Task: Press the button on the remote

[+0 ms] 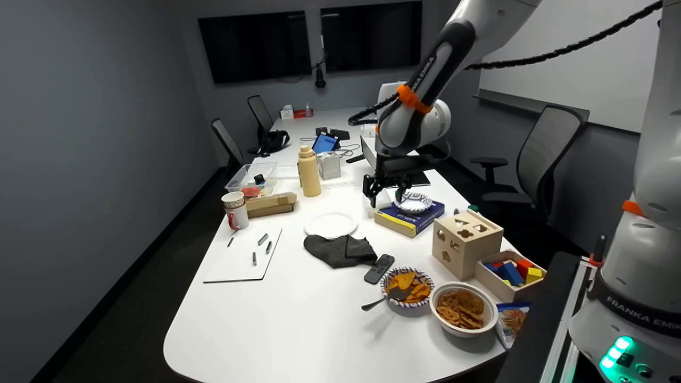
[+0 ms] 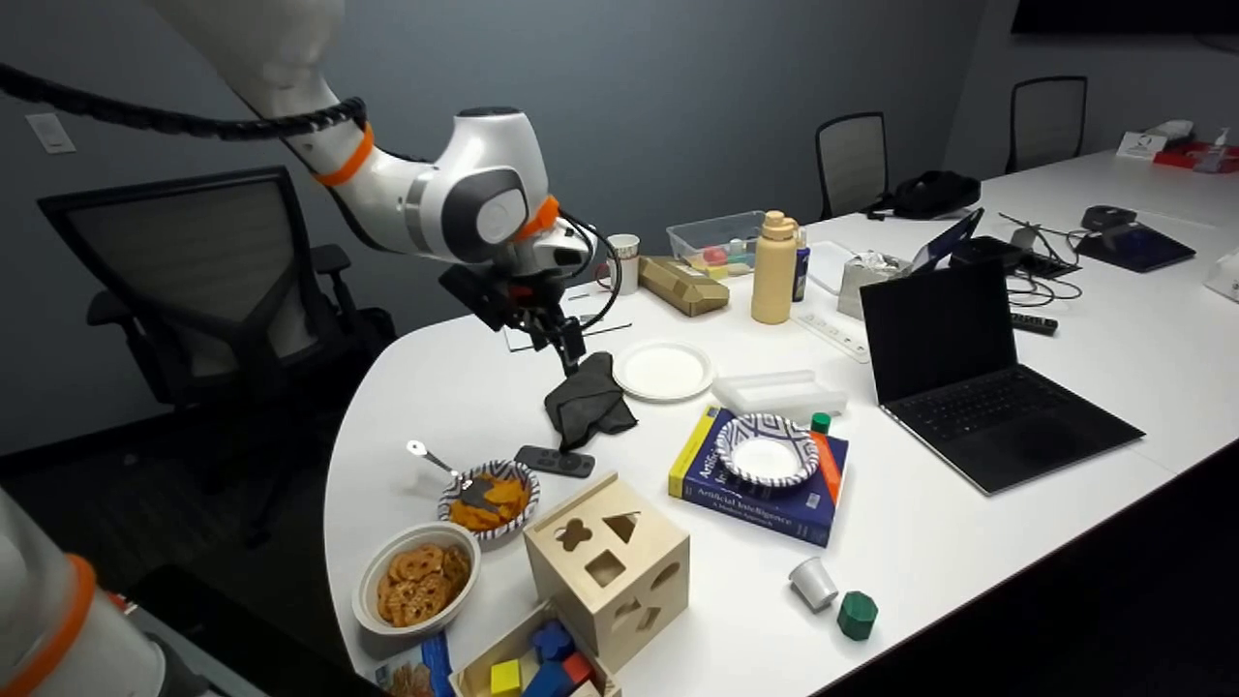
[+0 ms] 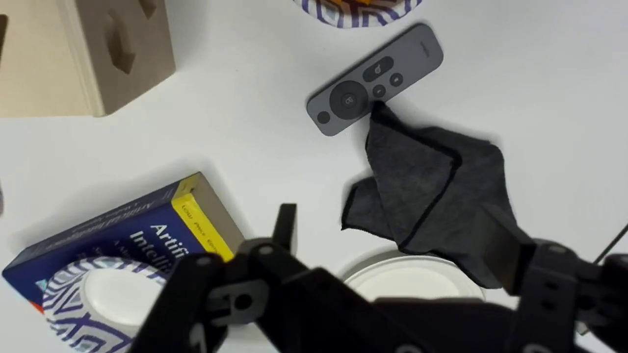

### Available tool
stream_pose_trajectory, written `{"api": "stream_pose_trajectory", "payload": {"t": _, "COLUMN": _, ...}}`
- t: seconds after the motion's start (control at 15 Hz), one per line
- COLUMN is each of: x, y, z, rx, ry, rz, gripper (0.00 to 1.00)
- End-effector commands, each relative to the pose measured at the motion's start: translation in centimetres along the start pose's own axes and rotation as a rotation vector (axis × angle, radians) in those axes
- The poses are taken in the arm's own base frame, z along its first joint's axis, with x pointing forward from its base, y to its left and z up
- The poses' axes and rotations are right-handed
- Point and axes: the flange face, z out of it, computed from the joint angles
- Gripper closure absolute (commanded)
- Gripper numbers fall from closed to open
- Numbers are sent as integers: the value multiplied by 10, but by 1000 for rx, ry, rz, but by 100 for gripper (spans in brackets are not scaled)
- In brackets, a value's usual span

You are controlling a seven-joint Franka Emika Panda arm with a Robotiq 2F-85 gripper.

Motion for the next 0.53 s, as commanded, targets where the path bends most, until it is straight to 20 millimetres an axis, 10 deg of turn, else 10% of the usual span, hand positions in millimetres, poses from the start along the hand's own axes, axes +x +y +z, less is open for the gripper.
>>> {"api": "stream_pose_trajectory", "payload": {"t": 0.0, "x": 22, "y": -10, "z": 43, "rx": 14, "ry": -43, "rz": 76, "gripper": 42}}
{"api": "stream_pose_trajectory", "payload": {"t": 0.47, "x": 31, "y": -6, "z": 108, "rx": 49, "ry": -148, "rz": 225, "gripper": 96}}
